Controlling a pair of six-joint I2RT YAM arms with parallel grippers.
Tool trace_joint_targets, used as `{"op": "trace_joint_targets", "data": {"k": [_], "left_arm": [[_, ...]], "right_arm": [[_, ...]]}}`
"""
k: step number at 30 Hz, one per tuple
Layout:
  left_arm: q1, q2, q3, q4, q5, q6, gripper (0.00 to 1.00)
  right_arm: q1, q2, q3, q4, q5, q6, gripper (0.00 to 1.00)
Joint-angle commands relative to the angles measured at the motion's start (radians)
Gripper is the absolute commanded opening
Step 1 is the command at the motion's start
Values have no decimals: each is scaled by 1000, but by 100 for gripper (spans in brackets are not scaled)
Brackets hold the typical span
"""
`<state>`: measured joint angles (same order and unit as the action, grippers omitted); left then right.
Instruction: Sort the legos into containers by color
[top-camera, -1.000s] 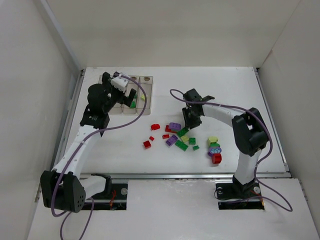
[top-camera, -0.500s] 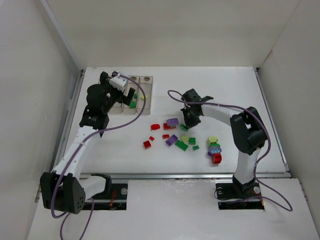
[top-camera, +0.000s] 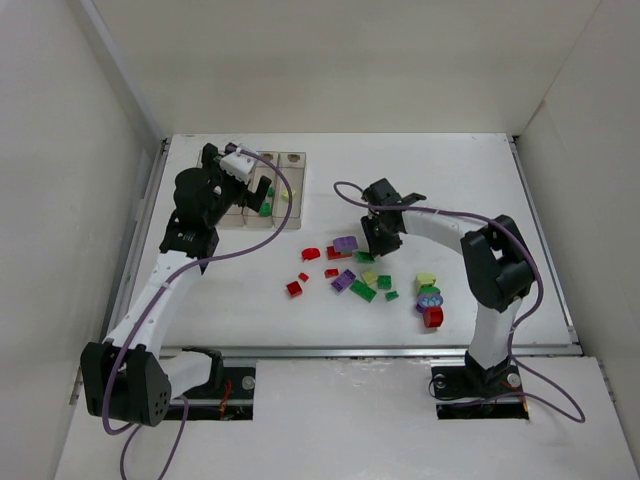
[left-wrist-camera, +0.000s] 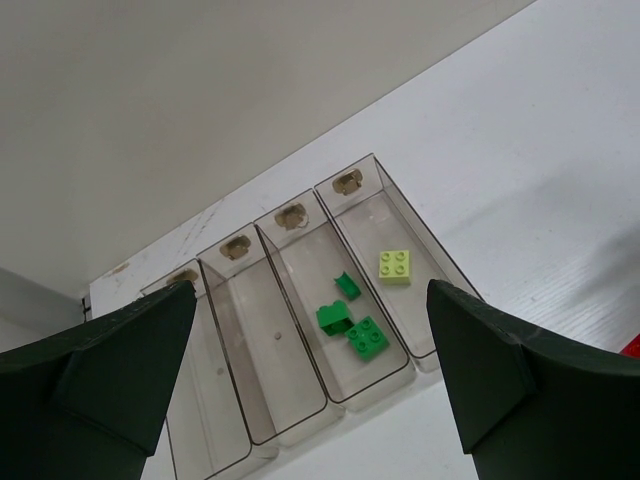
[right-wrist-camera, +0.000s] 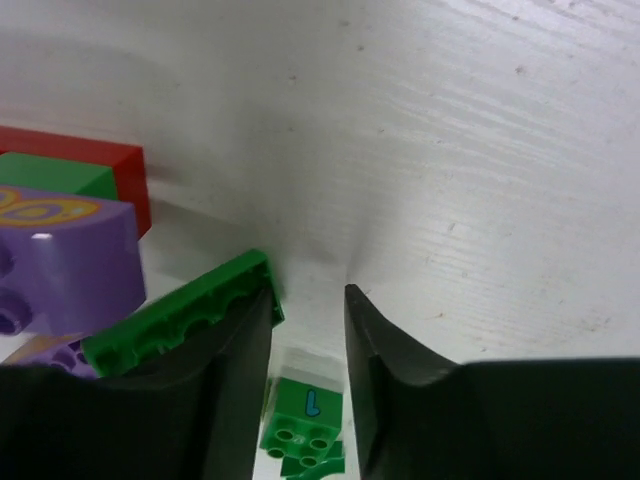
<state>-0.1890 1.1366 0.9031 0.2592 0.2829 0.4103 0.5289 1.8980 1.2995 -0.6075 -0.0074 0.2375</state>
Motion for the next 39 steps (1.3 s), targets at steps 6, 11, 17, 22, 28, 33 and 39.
{"op": "trace_joint_targets", "data": {"k": [6,11,17,22,28,33,39], "left_arm": [[-4,-6,16,64,29,1,100],[-4,-6,16,64,38,1,100],[-4,-6,16,64,38,1,100],[-4,-6,7,64,38,1,100],[-4,-6,7,64,29,1,100],[-4,-6,7,64,29,1,100],[-4,-6,7,64,29,1,100]], "right_arm": [[77,-89,20,-25,83,-17,52],[77,-79,9,14,37,-17,46],[77,-70,-9,44,37,-17,37],[68,-47,-9,63,-5,-17,38],[68,-75,-38,113,-72,-49,78],[91,-94,-56,117,-45,-60,100],[131,-67,-22,117,-23,-4,100]]}}
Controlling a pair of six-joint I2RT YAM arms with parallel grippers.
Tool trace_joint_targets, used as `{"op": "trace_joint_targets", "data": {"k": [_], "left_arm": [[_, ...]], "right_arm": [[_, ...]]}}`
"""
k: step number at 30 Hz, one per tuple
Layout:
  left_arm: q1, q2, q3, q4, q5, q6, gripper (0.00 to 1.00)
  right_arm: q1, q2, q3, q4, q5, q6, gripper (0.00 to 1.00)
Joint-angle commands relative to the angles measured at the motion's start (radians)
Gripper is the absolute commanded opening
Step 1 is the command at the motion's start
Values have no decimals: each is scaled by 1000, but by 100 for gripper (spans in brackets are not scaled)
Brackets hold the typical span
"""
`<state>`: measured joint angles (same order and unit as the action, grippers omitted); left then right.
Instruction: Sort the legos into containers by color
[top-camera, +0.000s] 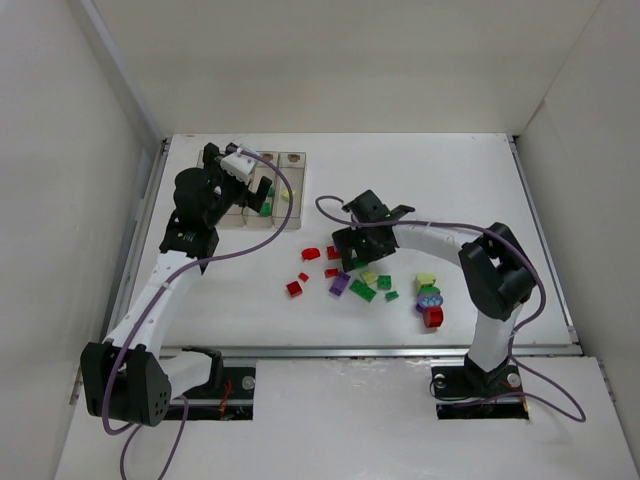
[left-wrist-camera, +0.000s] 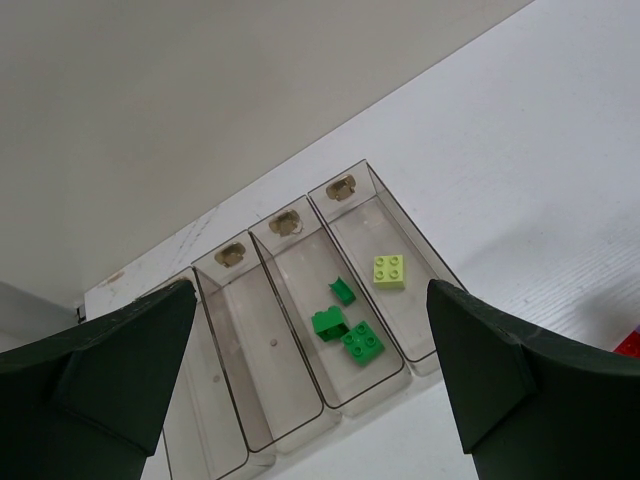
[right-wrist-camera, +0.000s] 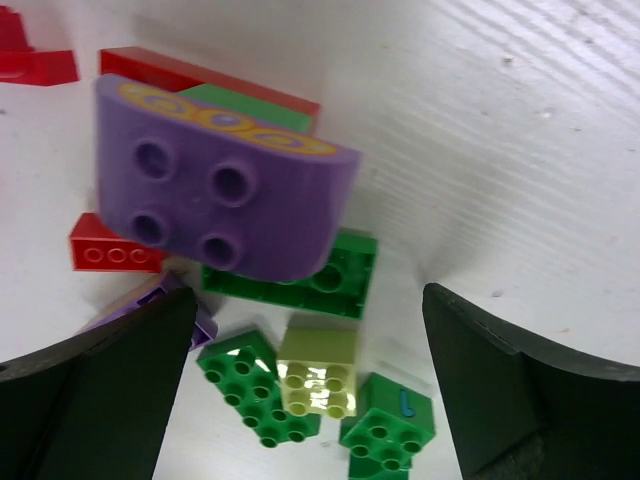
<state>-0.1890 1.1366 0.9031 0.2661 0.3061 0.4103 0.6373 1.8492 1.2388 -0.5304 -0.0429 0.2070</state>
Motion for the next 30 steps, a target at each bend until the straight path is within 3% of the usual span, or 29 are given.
{"op": "trace_joint_targets", "data": {"k": [1,15,22,26,27,30], "left_arm": [[-4,-6,7,58,5,1,100],[-4,-15,-3,68,5,1,100],[-4,-24,-12,78,5,1,100],[-4,-24,-12,78,5,1,100],[-4,-24,-12,78,5,1,100],[-4,-24,-12,62,33,65,100]], "right_arm": [[22,-18,39,40,12,37,100],[59,58,90,7,120,68,94],[59,67,80,-2,130,88,77],[59,55,71,-12,153,97,49],[59,38,71,-23,153,97,36],[49,-16,71,-48,167,97,18]]}}
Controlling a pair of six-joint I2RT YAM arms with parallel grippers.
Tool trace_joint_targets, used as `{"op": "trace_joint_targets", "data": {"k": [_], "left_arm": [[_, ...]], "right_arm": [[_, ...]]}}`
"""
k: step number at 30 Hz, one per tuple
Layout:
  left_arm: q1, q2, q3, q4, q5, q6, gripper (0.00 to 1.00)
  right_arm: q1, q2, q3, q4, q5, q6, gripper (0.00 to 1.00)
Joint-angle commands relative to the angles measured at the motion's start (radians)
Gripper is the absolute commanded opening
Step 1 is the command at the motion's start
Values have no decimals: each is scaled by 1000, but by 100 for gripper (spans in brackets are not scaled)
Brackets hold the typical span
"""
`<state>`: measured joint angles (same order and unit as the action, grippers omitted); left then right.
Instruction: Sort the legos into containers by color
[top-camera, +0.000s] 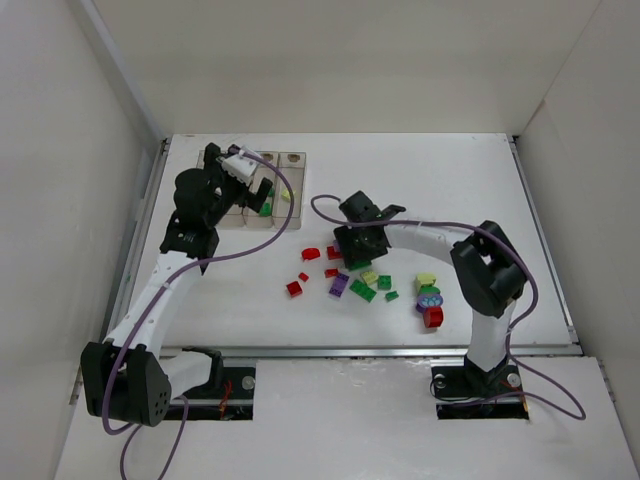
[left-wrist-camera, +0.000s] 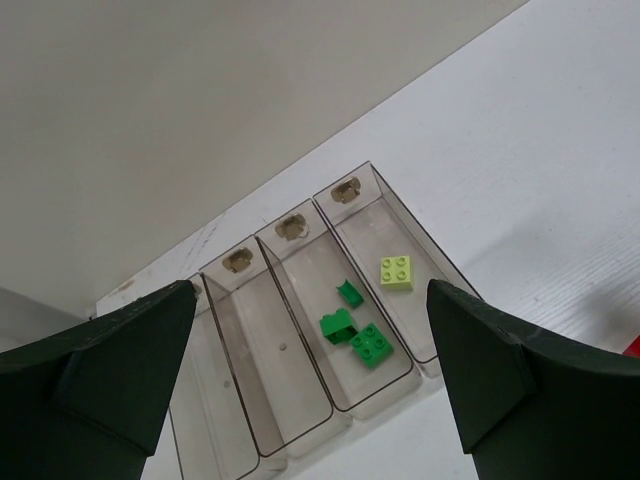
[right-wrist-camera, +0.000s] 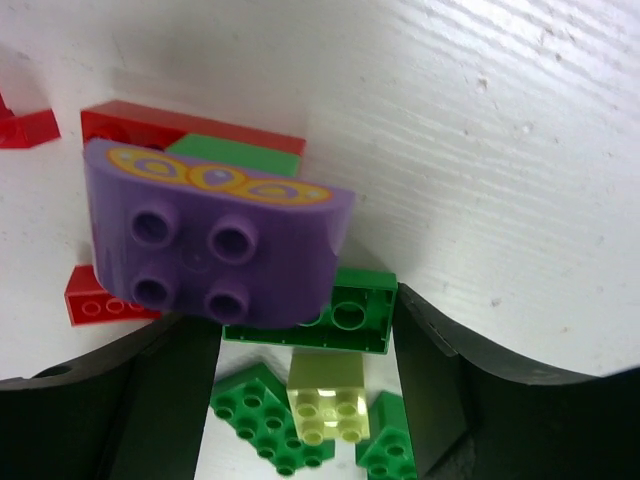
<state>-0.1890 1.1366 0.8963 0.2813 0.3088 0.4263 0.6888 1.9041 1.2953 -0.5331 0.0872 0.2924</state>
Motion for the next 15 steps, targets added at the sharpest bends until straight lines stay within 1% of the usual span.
{"op": "trace_joint_targets", "data": {"k": [1,2,3,4,5,6,8,10,11,12,13,15], "left_arm": [[-13,-24,-5,26,39,72,100],[-13,-24,-5,15,49,95,100],[-13,-24,-5,4,68,117,100],[-23,-15,6,-7,81,158,100],[-23,-15,6,-34,96,182,100],[-33,-6,21,-50,113,209,100],[-46,8,58,-103,163,276,100],[-76,46,107,-158,215,342,100],[-90,46,125,-159,234,342,100],[-104,57,142,-184,251,363,100],[-131,75,157,-185,266,386,100],[-151,89,184,-163,334,387,100]], "right_arm": [[-35,-88,15,-54,37,11,16],[-57,-106,15,-54,23,11,16],[-81,-149,15,-70,13,20,12],[-107,-174,15,-83,0,21,12],[-159,-198,15,-84,-32,21,10],[-182,-248,27,-94,-52,21,9],[-225,-295,59,-94,-110,-4,9],[-235,-336,155,-103,-160,-15,9],[-235,-336,156,-114,-161,-15,9],[-235,-336,188,-114,-219,-15,9],[-235,-336,246,-123,-252,-15,9],[-235,-336,294,-123,-344,-15,9]]}}
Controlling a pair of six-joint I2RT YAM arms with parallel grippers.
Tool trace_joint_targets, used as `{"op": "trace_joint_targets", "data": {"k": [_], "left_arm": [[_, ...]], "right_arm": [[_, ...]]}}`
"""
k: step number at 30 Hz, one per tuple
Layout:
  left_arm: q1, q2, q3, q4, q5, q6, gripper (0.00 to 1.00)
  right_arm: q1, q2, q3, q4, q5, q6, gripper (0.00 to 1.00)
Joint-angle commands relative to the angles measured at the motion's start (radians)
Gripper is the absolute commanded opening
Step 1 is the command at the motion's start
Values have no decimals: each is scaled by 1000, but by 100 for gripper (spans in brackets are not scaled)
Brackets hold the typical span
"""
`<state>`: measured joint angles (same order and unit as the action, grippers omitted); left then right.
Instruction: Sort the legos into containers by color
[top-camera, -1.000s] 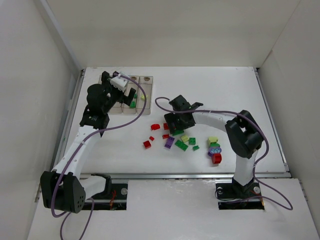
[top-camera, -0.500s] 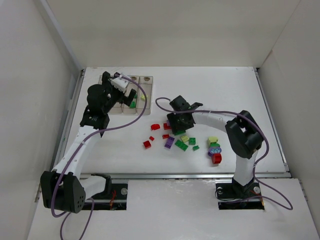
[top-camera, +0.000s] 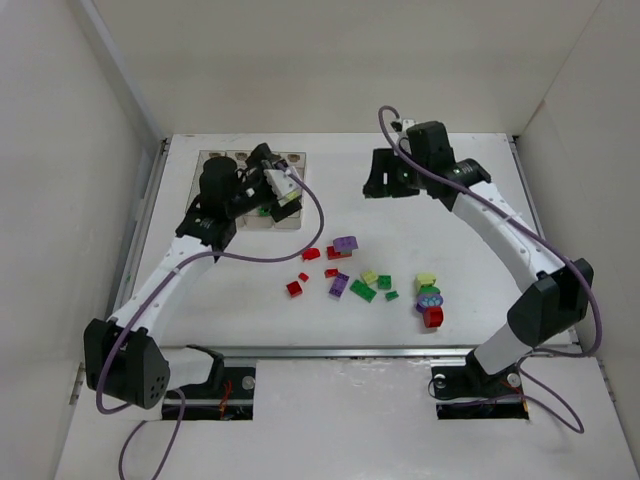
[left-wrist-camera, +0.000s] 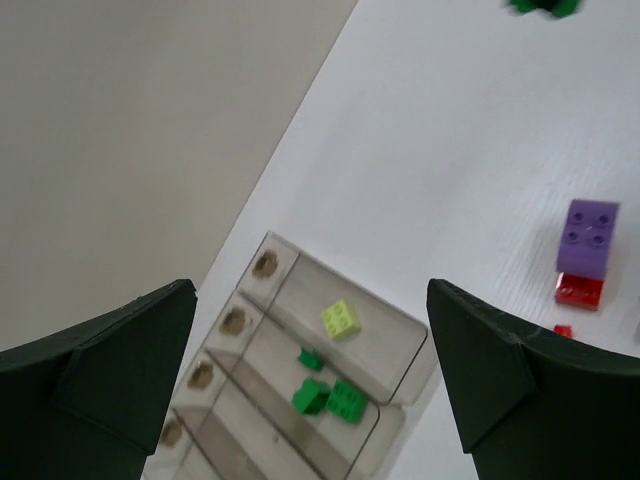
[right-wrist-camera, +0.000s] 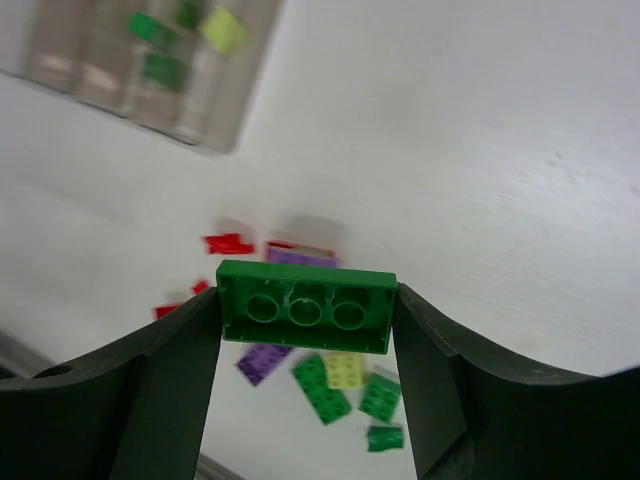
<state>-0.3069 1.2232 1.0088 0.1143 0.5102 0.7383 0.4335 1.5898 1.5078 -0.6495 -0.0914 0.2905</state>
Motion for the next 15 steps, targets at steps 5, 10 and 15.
{"op": "trace_joint_targets", "data": {"k": [5,10,15], "left_arm": [[-89,12,73,186,264,75,100],[-129,74,146,225,324,42,100],[-175,96,157,216,338,73,100]], "right_arm": [[21,-31,170,91,-310,70,9],[31,-70,158,181,-427,128,9],[71,-103,118,240,-469,165,9]]}}
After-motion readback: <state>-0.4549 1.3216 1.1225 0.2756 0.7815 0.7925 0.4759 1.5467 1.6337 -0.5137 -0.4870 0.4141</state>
